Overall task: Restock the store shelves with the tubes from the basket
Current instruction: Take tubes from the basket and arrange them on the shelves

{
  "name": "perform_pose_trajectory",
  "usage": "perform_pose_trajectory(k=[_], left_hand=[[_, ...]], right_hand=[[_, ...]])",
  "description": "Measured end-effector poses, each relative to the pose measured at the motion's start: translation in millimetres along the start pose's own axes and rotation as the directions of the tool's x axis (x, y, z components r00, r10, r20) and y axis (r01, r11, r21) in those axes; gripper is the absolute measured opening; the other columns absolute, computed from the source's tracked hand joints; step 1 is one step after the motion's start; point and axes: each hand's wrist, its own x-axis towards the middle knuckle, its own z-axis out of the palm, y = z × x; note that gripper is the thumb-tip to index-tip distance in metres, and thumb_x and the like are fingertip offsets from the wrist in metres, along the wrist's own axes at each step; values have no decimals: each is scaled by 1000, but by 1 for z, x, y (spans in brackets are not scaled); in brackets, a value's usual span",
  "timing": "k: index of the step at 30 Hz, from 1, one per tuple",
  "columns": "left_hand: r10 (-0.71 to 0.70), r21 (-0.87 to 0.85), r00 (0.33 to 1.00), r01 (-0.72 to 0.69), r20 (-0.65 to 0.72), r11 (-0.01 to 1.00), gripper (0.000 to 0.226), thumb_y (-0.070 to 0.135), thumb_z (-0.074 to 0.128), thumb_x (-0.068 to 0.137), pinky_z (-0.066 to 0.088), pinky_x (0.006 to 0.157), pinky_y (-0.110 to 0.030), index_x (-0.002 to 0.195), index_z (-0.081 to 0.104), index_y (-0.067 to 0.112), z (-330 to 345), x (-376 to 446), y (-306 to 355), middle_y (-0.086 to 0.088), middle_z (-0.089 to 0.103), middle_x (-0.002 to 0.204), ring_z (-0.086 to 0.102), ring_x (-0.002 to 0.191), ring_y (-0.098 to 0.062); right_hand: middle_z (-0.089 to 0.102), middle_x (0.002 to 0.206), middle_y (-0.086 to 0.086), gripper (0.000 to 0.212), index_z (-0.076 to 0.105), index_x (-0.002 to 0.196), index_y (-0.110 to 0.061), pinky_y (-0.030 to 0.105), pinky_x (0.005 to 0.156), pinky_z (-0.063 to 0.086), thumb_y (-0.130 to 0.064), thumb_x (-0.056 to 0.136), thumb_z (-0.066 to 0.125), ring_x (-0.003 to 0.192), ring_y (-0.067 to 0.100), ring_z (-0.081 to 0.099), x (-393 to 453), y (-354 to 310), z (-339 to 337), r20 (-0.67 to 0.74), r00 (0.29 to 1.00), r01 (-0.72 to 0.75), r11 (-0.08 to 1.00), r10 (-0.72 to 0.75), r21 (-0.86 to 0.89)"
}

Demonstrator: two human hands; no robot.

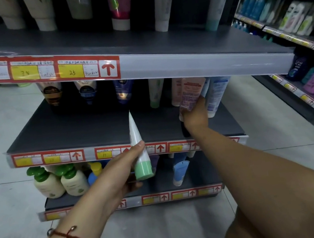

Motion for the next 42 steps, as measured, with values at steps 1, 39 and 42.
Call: perform_pose_trajectory(k=[1, 39, 42], left_hand=[[-2, 0, 1000, 2, -3, 1000, 46, 56, 72, 78, 54, 96, -49, 111, 69, 24, -1, 1, 0, -7, 76, 99, 71, 97, -29], [371, 520, 923, -269, -102, 811, 22, 30, 72, 87, 52, 76, -31, 107, 65, 30, -16, -15, 2, -1, 71, 92, 67, 88, -15], [333, 592, 942, -244, -43, 768, 23, 32, 70, 89, 52, 73, -28, 111, 64, 30, -24, -13, -3, 0, 68, 96, 64, 87, -12]], right_hand=[[56, 127, 13, 45, 41, 135, -8, 27, 92, 39, -10, 93, 56, 114, 28, 55, 1, 0, 2, 13, 1000, -20, 1000, 20, -1], [70, 107, 8, 38, 64, 113, -9, 36, 86, 56, -11, 78, 79, 94, 23, 68, -75, -73, 3, 472, 874, -189, 977, 121, 100], [69, 107, 6, 41, 64, 116, -9, 29, 80, 50, -16, 79, 78, 95, 22, 65, -51, -60, 11, 316, 946, -101, 992, 73, 74]])
